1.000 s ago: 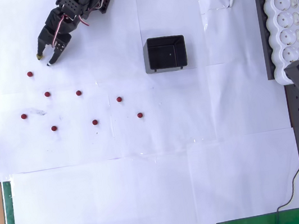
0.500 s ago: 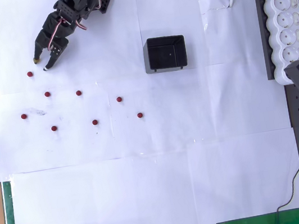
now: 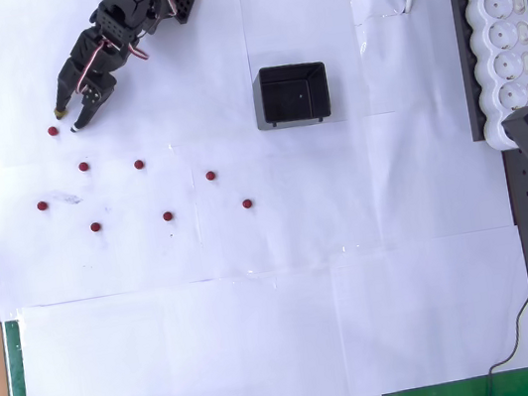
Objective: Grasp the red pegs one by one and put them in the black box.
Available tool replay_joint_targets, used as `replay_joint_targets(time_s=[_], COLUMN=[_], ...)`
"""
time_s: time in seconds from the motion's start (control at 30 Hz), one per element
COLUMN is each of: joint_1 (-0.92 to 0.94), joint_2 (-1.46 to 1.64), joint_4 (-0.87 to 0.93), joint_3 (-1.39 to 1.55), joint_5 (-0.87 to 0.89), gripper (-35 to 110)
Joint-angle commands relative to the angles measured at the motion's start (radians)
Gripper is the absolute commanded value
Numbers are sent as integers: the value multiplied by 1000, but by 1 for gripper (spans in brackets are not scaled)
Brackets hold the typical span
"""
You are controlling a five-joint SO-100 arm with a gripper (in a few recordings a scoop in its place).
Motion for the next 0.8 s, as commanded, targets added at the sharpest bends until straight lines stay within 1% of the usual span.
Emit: replay_joint_targets(time_s=[0.0,0.47,0.77], joint_1=[18,43,37], joint_2=[38,104,114], joint_4=[-14,-12,-14], joint_3=[60,135,150], joint_5=[-15,-15,-28], gripper=[12,12,8])
